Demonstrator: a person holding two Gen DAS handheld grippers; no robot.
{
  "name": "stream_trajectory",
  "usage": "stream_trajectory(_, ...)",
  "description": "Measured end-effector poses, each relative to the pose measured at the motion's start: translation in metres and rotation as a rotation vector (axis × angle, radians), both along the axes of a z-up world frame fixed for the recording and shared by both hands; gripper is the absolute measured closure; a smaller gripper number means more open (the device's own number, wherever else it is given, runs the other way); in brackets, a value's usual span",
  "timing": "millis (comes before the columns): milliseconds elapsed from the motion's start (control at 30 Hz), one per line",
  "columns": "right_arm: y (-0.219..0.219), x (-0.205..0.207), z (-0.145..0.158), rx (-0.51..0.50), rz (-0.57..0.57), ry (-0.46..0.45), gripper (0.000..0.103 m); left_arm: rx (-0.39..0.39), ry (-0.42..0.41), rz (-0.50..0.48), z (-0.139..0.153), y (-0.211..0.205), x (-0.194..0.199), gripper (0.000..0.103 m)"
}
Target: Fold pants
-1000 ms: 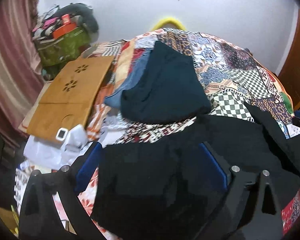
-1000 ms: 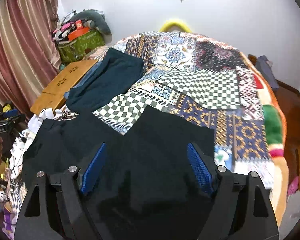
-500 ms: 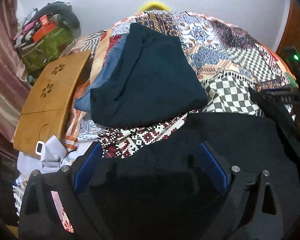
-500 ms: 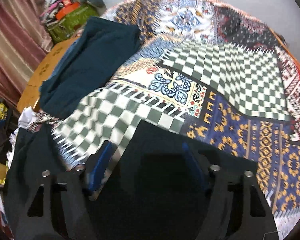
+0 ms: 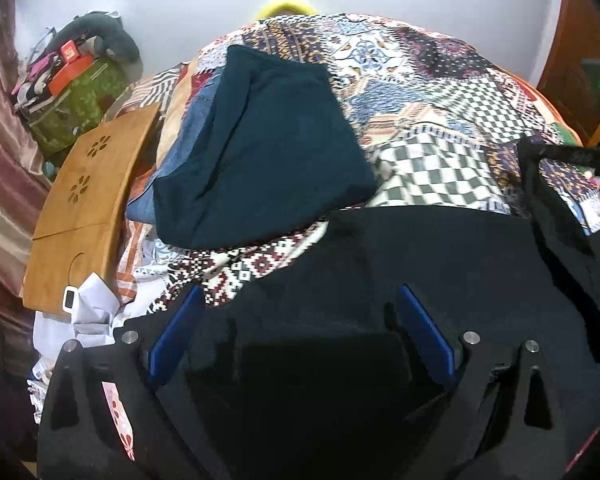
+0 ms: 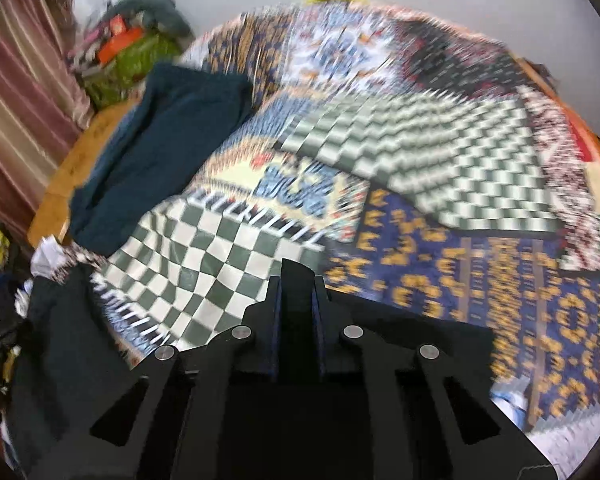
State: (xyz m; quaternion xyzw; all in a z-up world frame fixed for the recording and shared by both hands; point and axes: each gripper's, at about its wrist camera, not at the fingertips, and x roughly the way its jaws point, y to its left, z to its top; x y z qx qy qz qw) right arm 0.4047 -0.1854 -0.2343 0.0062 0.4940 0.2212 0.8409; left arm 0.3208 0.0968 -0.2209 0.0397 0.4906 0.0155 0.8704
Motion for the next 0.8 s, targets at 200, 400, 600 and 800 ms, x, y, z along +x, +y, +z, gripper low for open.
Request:
stream_trajectory(200,-0.069,-0.048,0.075,0.082,-0.080,-0.136,0.091,-0.020,0.006,-0.051,0.012,-0.037,-0.014,0.006)
stream_trajectory(400,-0.127,-0.101,0.155,0.119,-0.140,-0.298,0.091,-0.043,0.038,-0.146,0.016,-0.087,-0.036,0.006)
stream_trajectory(600,-0.158,-0.150,0.167,0.087,-0.158,-0.341,0.092,-0.024,0.053,-0.227,0.012,-0.136,-0.057,0.006)
stream_trajectory(800,-0.182,-0.179,0.107,0.013,-0.205,-0.223,0.092,-0.007,0.058,-0.243,0.003,-0.158,-0.067,0.005)
